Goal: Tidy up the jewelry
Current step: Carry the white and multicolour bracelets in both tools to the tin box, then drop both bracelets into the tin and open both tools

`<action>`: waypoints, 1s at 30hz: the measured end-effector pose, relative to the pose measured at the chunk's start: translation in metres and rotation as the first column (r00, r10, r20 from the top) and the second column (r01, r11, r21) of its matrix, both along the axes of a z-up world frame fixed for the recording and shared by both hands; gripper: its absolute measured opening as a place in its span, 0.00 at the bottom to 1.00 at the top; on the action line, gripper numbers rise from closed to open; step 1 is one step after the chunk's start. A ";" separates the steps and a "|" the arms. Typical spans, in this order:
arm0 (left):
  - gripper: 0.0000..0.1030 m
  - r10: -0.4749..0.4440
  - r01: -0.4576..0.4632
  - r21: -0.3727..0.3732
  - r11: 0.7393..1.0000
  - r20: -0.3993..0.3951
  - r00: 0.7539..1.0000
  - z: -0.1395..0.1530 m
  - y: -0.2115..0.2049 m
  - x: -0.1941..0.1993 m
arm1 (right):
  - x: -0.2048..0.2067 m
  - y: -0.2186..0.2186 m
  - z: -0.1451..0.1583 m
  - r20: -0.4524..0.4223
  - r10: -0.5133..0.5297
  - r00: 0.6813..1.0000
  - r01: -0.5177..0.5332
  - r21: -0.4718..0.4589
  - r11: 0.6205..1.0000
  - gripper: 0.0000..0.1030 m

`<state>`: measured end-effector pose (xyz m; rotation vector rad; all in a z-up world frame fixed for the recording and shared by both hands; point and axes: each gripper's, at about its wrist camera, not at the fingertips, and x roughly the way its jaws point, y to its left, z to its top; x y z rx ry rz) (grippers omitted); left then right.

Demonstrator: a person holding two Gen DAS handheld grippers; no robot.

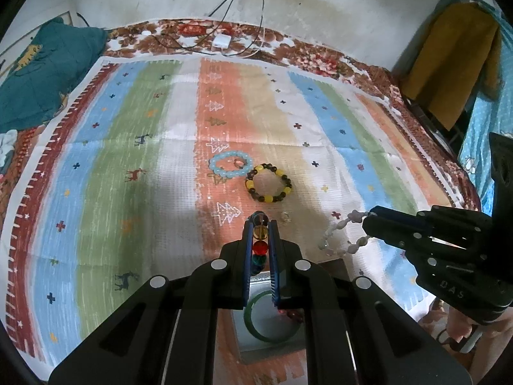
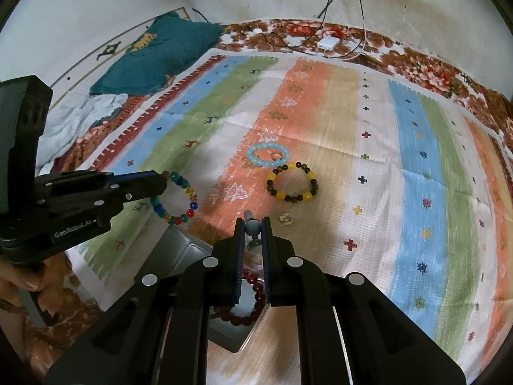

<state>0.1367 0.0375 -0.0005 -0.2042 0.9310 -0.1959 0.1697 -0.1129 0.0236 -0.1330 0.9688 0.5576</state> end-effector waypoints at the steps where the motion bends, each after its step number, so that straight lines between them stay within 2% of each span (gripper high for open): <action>1: 0.09 -0.001 0.001 -0.001 1.000 0.002 1.000 0.001 0.000 -0.001 | -0.002 0.000 0.001 0.002 0.002 1.000 -0.002 0.003 1.000 0.11; 19: 0.09 -0.032 0.032 -0.010 0.999 0.008 0.999 0.001 -0.010 -0.031 | -0.032 0.001 0.003 -0.004 0.043 0.999 -0.042 0.018 0.999 0.11; 30: 0.09 -0.057 0.057 -0.003 0.998 -0.022 0.998 -0.009 -0.020 -0.043 | -0.046 0.001 -0.005 -0.031 0.054 0.998 -0.053 0.016 0.998 0.11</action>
